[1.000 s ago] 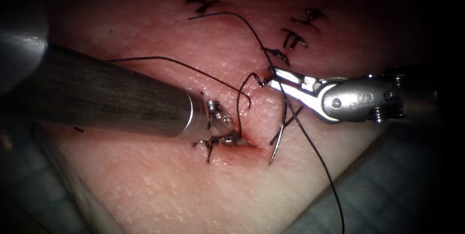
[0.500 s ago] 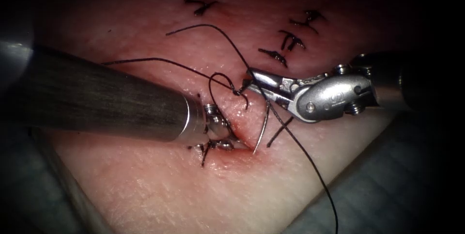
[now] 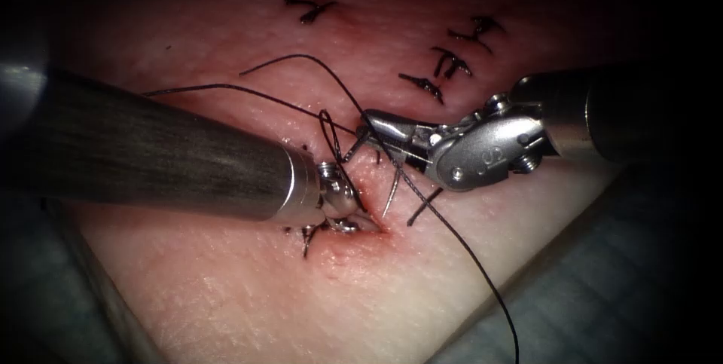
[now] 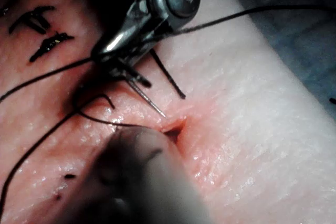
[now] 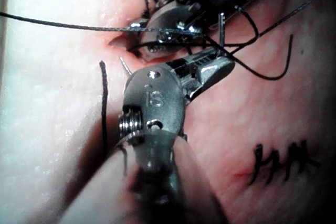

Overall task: Wound Closure
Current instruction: Insert left grasper into wound and widen wound opening, then push needle through bottom of the cut

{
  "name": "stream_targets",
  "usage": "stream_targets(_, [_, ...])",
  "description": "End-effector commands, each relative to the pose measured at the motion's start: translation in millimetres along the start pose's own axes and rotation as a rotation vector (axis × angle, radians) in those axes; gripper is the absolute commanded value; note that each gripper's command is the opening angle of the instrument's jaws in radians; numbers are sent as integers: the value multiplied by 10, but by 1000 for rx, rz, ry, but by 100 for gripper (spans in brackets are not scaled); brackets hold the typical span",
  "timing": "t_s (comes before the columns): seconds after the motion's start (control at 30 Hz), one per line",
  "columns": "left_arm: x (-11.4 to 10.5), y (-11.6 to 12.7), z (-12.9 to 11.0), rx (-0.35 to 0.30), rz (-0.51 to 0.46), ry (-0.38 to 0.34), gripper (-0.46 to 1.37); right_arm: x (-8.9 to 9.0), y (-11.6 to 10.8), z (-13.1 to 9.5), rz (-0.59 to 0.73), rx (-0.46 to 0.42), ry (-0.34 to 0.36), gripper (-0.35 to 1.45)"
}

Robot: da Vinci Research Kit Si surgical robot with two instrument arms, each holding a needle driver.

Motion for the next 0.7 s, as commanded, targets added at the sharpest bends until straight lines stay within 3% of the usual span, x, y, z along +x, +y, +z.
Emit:
stream_targets(0.03, [0,0,-1,7,0,0,106,0,-3,2,-2,-20,6,-35])
stream_targets(0.5, [0,0,-3,4,2,0,98,3,-1,12,1,-35,4,-35])
stream_targets(0.7, [0,0,-3,3,3,0,99,4,-11,15,-7,-36,6,-35])
